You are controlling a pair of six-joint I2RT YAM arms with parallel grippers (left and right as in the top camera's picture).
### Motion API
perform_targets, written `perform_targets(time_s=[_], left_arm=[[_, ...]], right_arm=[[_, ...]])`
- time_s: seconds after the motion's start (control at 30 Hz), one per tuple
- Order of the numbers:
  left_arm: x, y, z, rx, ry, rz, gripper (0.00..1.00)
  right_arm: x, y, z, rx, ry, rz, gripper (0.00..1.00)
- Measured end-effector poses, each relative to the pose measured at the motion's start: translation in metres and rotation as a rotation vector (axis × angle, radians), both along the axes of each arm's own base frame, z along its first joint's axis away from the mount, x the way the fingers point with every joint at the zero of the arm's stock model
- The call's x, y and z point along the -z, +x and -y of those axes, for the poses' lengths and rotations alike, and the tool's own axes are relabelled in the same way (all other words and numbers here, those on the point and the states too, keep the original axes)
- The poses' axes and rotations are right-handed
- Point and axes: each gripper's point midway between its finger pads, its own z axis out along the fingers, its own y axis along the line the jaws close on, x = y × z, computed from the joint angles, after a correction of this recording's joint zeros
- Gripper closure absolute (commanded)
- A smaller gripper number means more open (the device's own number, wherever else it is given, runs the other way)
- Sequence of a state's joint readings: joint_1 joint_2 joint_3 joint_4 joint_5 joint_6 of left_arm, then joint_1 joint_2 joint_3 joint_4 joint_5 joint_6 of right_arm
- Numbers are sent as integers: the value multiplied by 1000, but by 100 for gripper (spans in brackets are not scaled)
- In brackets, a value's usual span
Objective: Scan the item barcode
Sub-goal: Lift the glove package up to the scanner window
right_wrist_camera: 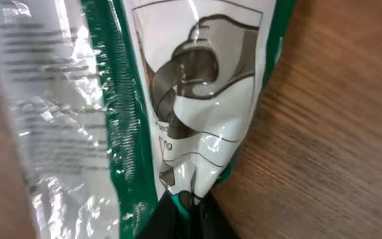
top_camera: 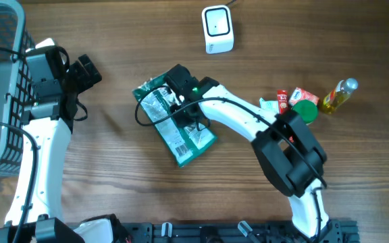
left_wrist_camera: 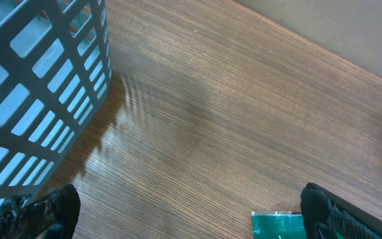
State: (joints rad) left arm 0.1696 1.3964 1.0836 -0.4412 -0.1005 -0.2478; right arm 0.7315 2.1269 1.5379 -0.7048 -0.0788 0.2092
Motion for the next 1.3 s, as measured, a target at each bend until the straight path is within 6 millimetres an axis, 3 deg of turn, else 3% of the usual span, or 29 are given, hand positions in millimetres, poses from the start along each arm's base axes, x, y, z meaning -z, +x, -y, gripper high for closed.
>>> perform_targets(time_s=[0.07, 0.13, 0.2, 0.3, 0.37, 0.53, 0.7, 0.8, 0.9, 1.13, 1.3], left_arm=[[0, 0, 0, 0, 0, 0, 0], [0, 0, 0, 0, 0, 0, 0], [0, 0, 0, 0, 0, 0, 0], [0, 0, 0, 0, 0, 0, 0], [0, 0, 0, 0, 0, 0, 0], [0, 0, 0, 0, 0, 0, 0], [0, 0, 0, 0, 0, 0, 0], [0, 0, 0, 0, 0, 0, 0], [0, 0, 0, 0, 0, 1, 0], [0, 0, 0, 0, 0, -2, 0], [0, 0, 0, 0, 0, -1, 0]], right_arm=[[-21, 3, -1, -48, 16, 47, 96], [-58, 8, 1, -84, 33, 138, 96], [-110, 15, 5, -114, 57, 266, 96], [-159, 18, 9, -149, 89, 387, 96], [-182, 22, 13, -208, 71, 480, 96], [-208, 48, 38, -339, -165, 692, 96], [-295, 102, 40, -372, -375, 1109, 96], [-324, 116, 48, -426, -515, 1224, 96], [-327, 142, 52, -434, -612, 1291, 96], [-274, 225, 60, -308, -728, 1426, 96], [-225, 249, 54, -359, -805, 1460, 96]])
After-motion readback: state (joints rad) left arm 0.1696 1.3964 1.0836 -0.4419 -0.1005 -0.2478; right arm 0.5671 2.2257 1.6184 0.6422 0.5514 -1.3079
